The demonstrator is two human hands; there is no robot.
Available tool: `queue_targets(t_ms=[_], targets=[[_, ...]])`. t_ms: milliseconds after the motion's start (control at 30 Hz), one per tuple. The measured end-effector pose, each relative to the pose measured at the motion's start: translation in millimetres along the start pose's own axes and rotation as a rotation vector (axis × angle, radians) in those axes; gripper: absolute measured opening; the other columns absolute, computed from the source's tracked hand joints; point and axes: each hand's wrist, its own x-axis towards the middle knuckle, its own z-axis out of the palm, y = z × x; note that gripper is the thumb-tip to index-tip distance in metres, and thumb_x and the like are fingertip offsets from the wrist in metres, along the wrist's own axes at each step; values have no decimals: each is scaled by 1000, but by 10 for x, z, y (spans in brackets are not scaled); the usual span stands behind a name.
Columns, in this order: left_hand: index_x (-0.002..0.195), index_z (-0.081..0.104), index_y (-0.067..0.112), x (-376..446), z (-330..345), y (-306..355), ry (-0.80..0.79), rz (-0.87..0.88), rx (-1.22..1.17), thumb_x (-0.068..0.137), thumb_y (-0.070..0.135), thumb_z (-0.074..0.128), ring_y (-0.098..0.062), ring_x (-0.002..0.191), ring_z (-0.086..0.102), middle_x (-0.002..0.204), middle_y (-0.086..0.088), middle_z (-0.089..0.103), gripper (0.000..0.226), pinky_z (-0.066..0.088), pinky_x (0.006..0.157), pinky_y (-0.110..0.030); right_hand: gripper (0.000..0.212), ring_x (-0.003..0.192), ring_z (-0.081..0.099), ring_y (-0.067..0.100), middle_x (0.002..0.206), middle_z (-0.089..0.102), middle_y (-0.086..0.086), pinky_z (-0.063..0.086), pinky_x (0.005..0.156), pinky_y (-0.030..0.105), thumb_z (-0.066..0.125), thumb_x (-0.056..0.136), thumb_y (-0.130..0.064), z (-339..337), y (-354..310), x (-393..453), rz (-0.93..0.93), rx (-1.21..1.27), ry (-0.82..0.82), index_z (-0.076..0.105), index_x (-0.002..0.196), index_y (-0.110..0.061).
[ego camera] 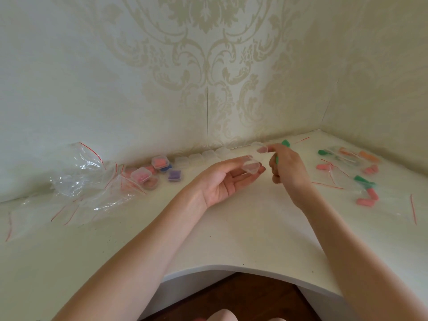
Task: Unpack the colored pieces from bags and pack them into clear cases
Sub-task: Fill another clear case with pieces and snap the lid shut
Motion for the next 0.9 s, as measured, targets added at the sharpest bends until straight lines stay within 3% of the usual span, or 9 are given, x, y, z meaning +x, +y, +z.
queue_targets(t_ms=[100, 167, 267, 367, 433, 567, 700, 900], targets=[[83, 71, -6, 58, -69, 4, 92, 44, -59, 91, 6, 56, -31, 91, 69, 103, -27, 66, 21, 55, 85, -35, 33, 50, 30, 10, 67, 39, 1, 28, 48, 24, 26, 91, -6, 6, -69, 11, 104, 360, -60, 57, 101, -12], [89, 67, -9, 77, -94, -1, 118, 62, -64, 92, 5, 54, -29, 89, 70, 105, -27, 65, 20, 56, 84, -34, 25, 50, 33, 8, 69, 43, 3, 29, 49, 23, 30, 94, -2, 22, -89, -15, 104, 405, -123, 49, 107, -13], [98, 60, -9, 91, -83, -19, 126, 60, -69, 93, 4, 54, -28, 90, 69, 107, -26, 64, 15, 56, 83, -34, 5, 52, 44, 5, 70, 54, 1, 35, 51, 21, 45, 99, -13, 59, -54, -58, 16, 279, -188, 42, 98, -16], [90, 63, -4, 96, -70, -43, 90, 48, -29, 94, 5, 53, -24, 87, 70, 98, -21, 69, 15, 56, 84, -32, 8, 64, 55, 9, 64, 64, -8, 39, 52, 19, 53, 97, -15, 77, -29, -66, -64, 167, -180, 47, 92, -12], [99, 62, -5, 86, -46, -59, 57, 35, -16, 95, 6, 52, -21, 85, 71, 94, -17, 70, 16, 55, 86, -31, 8, 61, 55, 8, 60, 65, -10, 39, 51, 17, 56, 95, -16, 78, -25, -67, -96, 121, -155, 51, 91, -11], [123, 55, -6, 67, -8, -76, 4, 24, 8, 97, 11, 48, -18, 94, 68, 114, -18, 65, 31, 53, 90, -28, 12, 51, 55, -6, 62, 63, -6, 40, 50, 8, 60, 92, -19, 126, -10, -96, -151, 4, -106, 55, 86, -10], [125, 52, -7, 58, 6, -84, 4, 30, 7, 100, 12, 42, -22, 103, 63, 129, -23, 56, 33, 51, 93, -30, 16, 54, 56, -5, 65, 65, -5, 41, 52, 7, 65, 89, -22, 144, -22, -112, -179, -78, -73, 60, 80, -9], [126, 53, -5, 70, -19, -86, 8, 16, -16, 91, 24, 54, -27, 116, 57, 123, -22, 60, 45, 48, 97, -35, 21, 53, 50, 0, 64, 60, -4, 40, 52, 9, 58, 93, -28, 147, -30, -125, -185, -171, -83, 65, 78, -15]])
